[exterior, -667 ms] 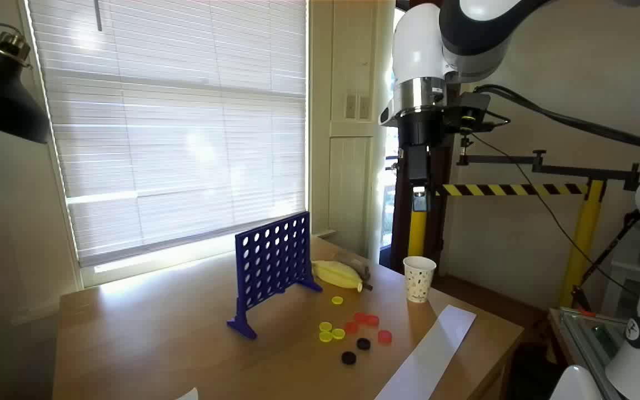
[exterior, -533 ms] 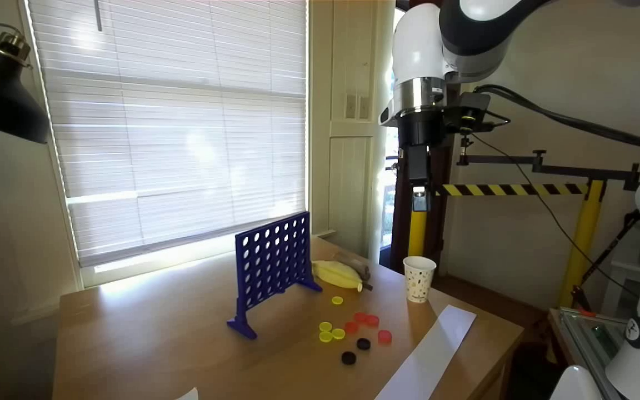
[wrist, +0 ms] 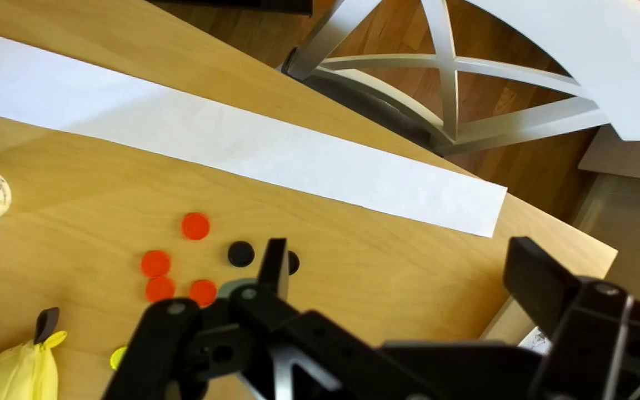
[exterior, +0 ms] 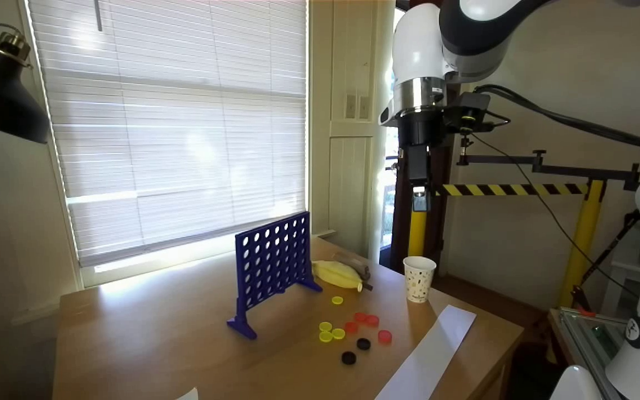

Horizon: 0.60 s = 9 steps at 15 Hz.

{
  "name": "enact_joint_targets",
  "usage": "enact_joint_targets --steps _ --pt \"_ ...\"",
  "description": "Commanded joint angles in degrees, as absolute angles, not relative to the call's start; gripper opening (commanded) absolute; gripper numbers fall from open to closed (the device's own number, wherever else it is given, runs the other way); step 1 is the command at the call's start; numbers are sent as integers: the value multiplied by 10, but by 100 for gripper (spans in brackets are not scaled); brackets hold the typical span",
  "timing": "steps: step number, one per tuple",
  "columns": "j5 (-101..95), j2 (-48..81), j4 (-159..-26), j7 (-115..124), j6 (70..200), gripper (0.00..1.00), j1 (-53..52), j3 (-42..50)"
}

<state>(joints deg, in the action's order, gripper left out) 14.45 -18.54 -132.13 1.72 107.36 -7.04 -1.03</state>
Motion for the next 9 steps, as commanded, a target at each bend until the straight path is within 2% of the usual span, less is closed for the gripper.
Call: enact_joint_targets --steps 1,9 --pt "147 -185 -1320 15 1072 100 -61 -19" --pt "114 -174 -1335 18 1144 100 -34 -16"
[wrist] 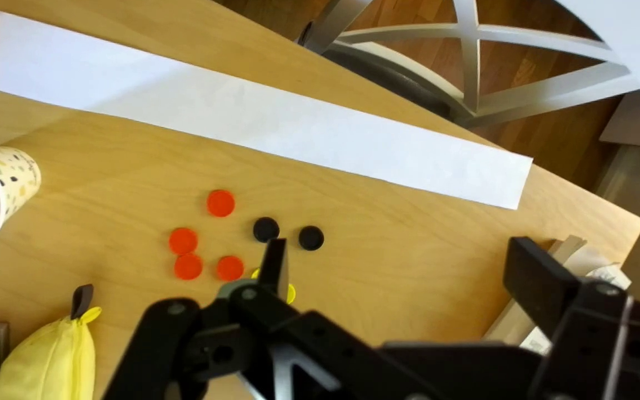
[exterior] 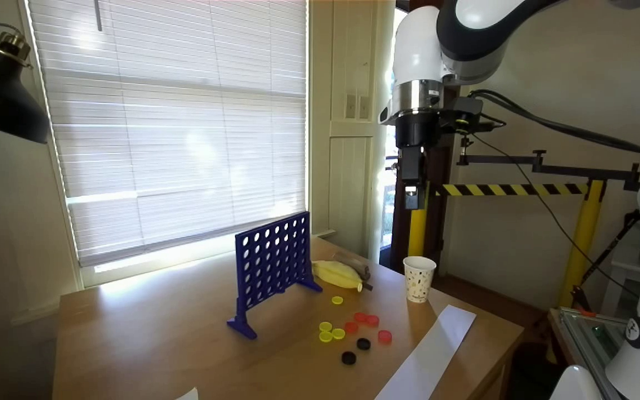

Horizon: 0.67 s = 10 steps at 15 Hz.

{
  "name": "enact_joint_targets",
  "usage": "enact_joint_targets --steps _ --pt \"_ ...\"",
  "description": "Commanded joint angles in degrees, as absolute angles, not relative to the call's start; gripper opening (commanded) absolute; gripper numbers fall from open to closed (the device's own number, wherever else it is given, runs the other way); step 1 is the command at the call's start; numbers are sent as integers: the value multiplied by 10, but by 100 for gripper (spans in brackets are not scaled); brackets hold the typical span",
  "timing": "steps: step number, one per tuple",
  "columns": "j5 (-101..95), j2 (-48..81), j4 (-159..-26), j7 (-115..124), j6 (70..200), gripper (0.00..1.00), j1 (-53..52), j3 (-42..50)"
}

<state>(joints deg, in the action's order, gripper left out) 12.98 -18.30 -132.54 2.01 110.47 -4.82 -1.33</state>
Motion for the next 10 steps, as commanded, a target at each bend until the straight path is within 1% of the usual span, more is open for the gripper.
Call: enact_joint_targets --steps 1,10 --pt "108 -171 -1340 19 1164 100 -30 -17" --pt "79 -119 -1372 7 1330 100 -16 -11"
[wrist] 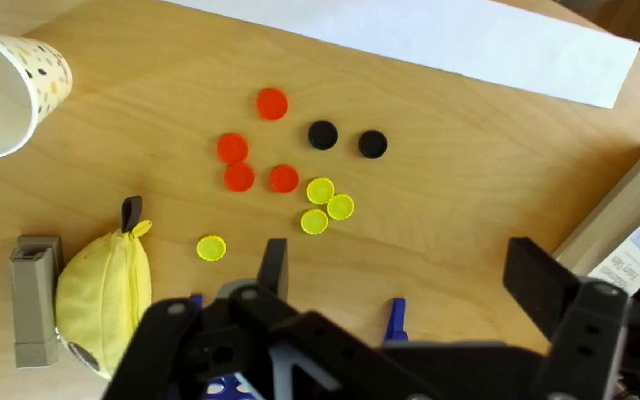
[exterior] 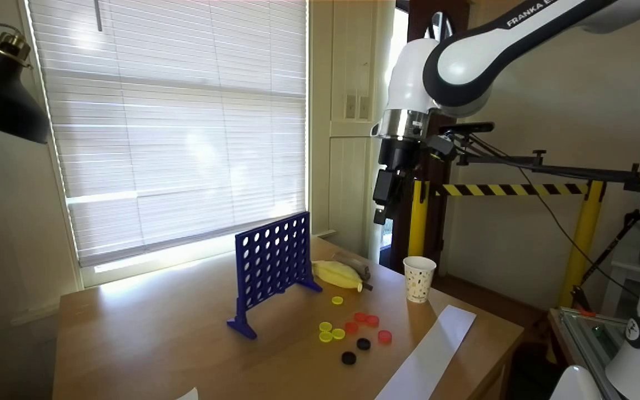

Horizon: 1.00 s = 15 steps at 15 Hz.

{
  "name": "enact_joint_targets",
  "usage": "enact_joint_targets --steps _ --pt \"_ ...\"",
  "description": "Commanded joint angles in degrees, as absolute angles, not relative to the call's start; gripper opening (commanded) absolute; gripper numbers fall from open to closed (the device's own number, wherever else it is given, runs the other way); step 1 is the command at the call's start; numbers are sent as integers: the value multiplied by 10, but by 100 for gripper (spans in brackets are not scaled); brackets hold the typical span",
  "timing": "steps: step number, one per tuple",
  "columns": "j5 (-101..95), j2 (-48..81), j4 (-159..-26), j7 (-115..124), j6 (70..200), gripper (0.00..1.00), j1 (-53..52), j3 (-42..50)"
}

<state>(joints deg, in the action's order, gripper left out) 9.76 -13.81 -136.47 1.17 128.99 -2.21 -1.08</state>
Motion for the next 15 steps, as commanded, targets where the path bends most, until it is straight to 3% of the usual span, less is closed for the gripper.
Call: enact_joint_targets --steps 1,15 --pt "75 -112 -1374 6 1345 100 -15 -9" --pt "96 -93 -1375 -2 1342 100 -18 -3"
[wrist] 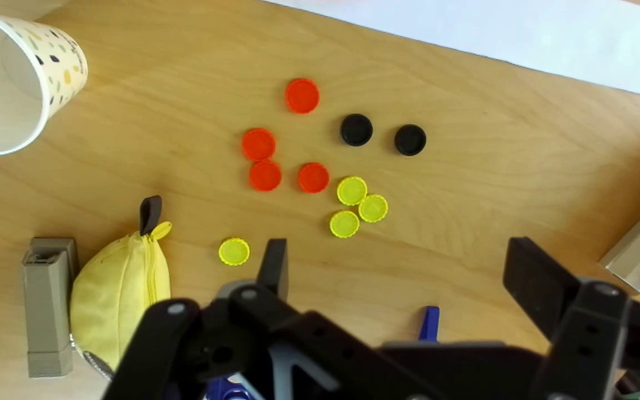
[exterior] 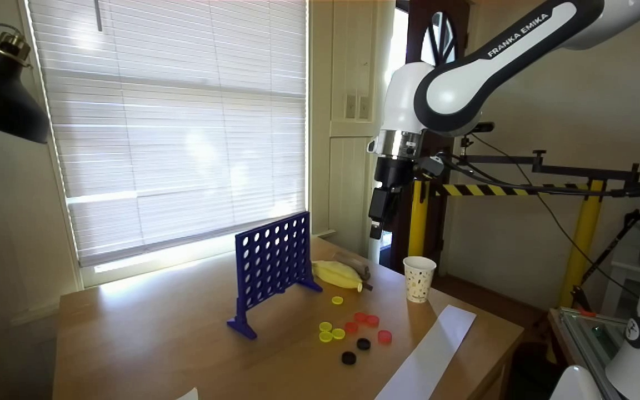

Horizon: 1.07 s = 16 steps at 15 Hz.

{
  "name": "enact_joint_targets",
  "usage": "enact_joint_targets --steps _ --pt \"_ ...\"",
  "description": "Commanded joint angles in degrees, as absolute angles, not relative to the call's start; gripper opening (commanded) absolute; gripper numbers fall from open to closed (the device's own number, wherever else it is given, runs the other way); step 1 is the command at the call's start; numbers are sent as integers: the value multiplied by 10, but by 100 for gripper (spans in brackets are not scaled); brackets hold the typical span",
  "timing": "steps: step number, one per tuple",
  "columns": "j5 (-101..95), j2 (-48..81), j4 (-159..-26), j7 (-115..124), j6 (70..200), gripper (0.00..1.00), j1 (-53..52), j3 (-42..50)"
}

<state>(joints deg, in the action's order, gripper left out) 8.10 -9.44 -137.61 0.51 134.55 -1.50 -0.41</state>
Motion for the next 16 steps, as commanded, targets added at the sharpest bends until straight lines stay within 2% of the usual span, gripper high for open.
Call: enact_joint_targets --steps 1,16 --pt "85 -89 -1375 11 1347 100 -15 -5" --pt "-17 11 -1393 78 1587 100 0 0"
